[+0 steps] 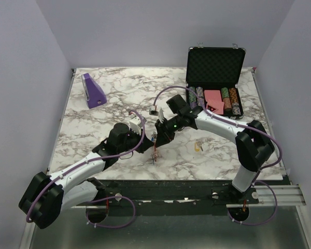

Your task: Put the keys on the keyring

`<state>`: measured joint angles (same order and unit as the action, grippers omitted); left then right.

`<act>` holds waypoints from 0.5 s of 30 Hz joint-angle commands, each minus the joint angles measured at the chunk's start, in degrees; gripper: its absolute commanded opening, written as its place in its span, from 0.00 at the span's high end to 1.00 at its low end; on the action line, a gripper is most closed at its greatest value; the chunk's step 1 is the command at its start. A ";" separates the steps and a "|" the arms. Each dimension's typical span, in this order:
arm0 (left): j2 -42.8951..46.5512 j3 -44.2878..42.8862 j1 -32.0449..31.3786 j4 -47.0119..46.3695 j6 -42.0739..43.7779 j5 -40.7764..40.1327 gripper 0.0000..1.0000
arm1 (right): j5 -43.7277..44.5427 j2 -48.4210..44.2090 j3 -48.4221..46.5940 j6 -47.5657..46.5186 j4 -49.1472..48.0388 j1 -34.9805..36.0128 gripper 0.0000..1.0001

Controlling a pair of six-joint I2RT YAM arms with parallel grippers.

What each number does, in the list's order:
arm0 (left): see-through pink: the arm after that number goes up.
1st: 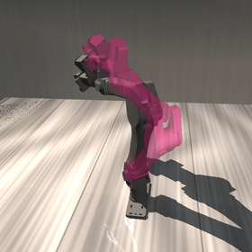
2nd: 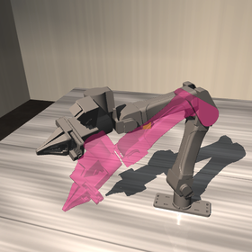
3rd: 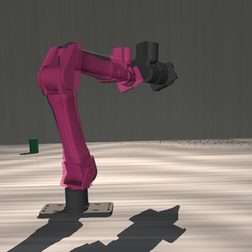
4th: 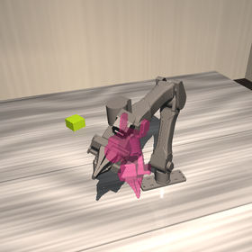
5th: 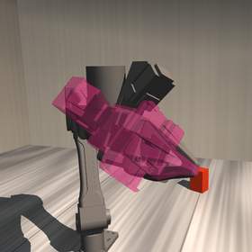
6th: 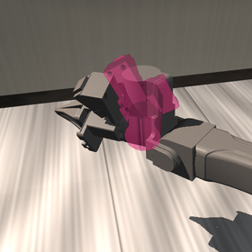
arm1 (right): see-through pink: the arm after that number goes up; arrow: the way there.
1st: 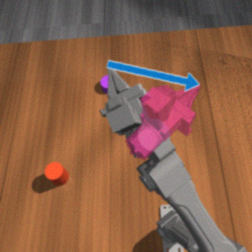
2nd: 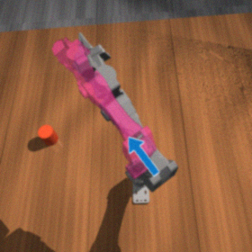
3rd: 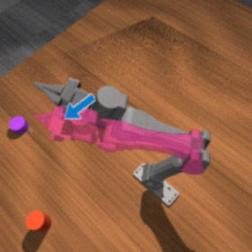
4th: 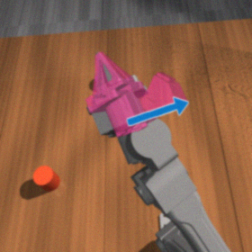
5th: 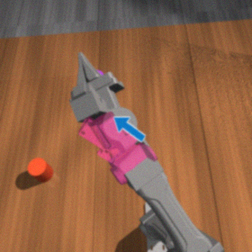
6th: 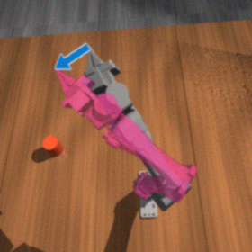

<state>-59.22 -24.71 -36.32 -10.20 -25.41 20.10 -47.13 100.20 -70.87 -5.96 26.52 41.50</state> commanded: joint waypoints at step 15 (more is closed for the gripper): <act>1.83 0.98 0.37 -2.72 -0.69 -0.85 1.00 | 5.82 1.75 -0.23 0.33 -0.42 0.69 0.95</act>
<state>-59.07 -24.40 -36.05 -10.15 -25.41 19.73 -43.48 100.68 -70.87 -5.54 26.57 41.58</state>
